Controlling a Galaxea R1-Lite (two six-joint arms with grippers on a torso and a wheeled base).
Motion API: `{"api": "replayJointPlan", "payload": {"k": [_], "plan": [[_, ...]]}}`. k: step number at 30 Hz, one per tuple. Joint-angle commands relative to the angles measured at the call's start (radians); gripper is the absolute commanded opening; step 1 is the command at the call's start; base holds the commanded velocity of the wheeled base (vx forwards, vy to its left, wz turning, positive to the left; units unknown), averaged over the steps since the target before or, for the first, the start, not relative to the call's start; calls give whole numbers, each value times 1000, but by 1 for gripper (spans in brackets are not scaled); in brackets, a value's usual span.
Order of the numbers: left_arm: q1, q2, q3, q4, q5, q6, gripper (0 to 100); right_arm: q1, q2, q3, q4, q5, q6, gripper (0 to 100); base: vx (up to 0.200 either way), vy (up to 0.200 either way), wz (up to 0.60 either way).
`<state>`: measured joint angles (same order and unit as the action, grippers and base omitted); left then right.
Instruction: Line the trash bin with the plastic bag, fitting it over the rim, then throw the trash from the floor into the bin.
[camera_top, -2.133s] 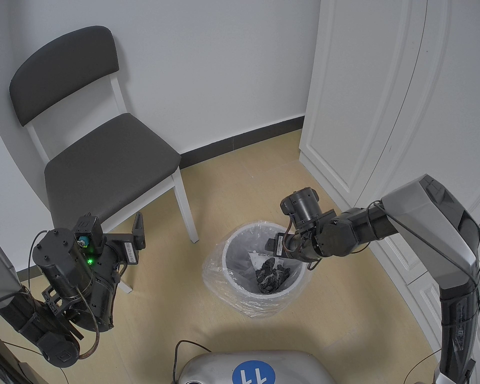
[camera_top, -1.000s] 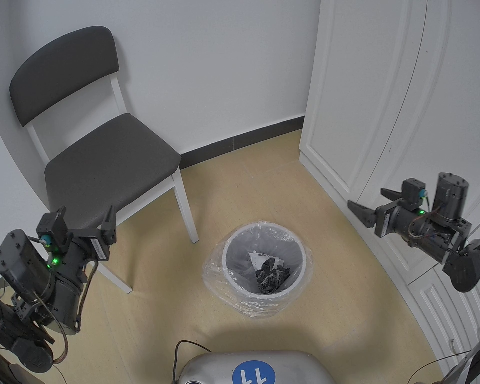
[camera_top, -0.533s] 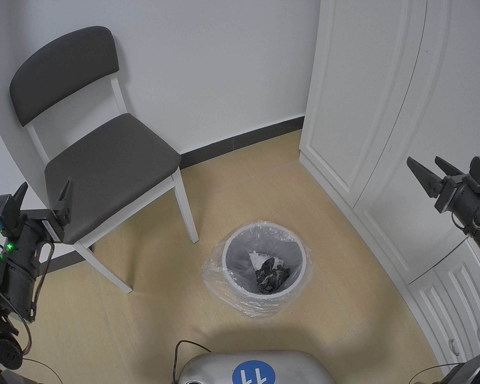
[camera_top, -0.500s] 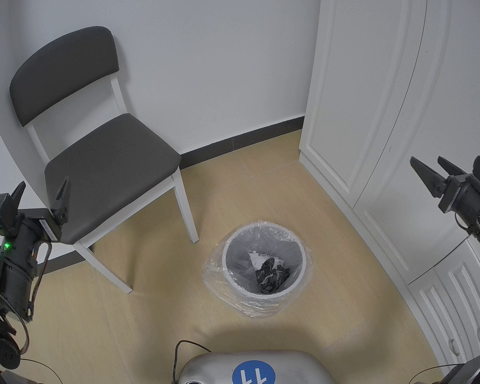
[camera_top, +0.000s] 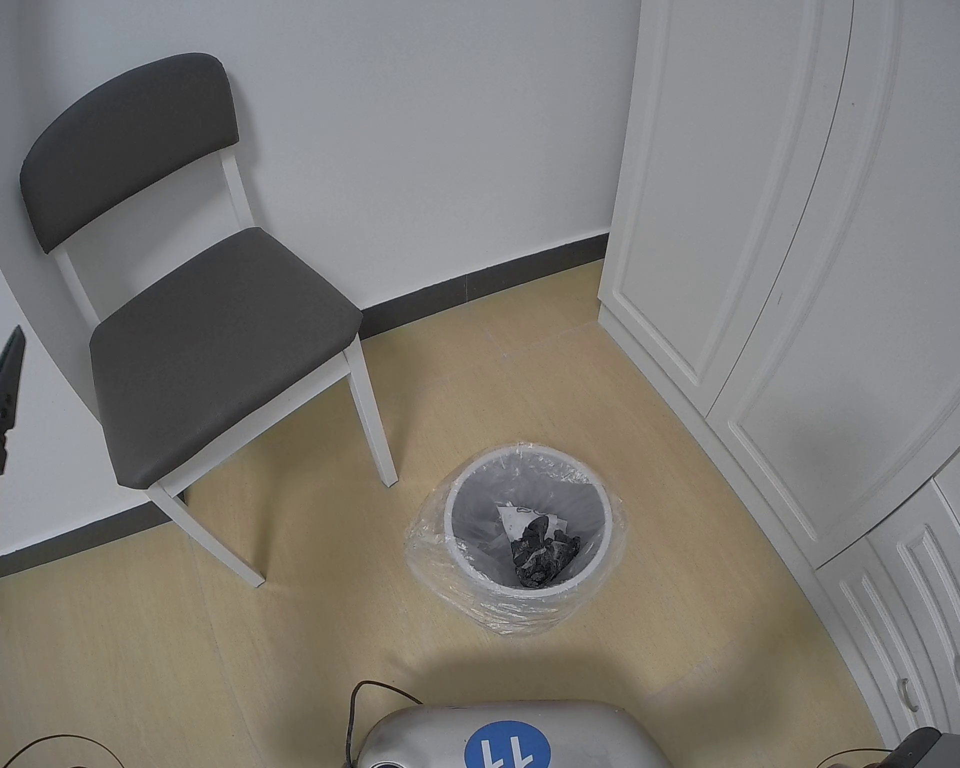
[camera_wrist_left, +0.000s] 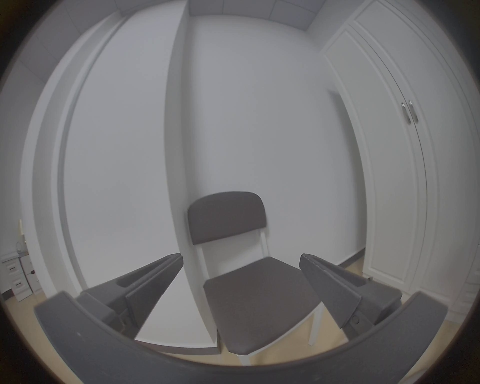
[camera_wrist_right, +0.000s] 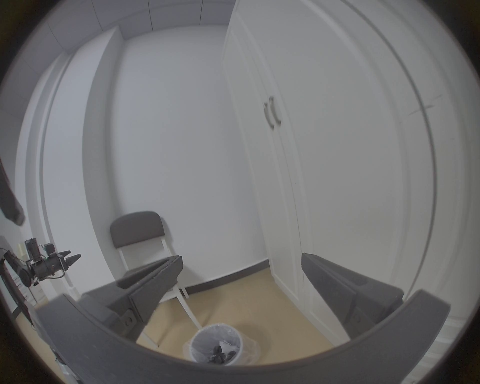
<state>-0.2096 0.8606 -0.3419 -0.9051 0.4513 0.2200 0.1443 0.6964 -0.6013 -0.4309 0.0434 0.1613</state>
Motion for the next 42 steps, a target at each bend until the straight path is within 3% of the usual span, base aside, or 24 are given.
{"api": "replayJointPlan", "payload": {"k": [1, 5, 16, 22, 28, 35, 40, 42], "plan": [[72, -203, -34, 86, -2, 1, 100, -17, -238, 84, 24, 0, 29, 100, 0, 0, 0], [108, -284, -34, 147, -3, 1, 100, -58, -364, 159, 27, 4, 29, 100, 0, 0, 0], [176, -480, -35, 292, -3, -19, 100, -66, -601, 314, 112, 13, 30, 100, 0, 0, 0], [217, -571, 0, 327, -3, -31, 100, -137, -695, 365, 119, 19, 47, 100, 0, 0, 0], [243, -650, 37, 373, -3, -47, 100, -141, -696, 394, 116, 12, 69, 100, 0, 0, 0], [233, -779, 21, 531, -5, -51, 100, -141, -696, 411, 115, 19, 66, 100, 0, 0, 0], [234, -807, 34, 568, -8, -185, 100, -141, -696, 443, 109, 15, 43, 100, 0, 0, 0], [236, -807, 46, 566, -8, -194, 100, -141, -696, 446, 107, 15, 38, 100, 0, 0, 0]]}}
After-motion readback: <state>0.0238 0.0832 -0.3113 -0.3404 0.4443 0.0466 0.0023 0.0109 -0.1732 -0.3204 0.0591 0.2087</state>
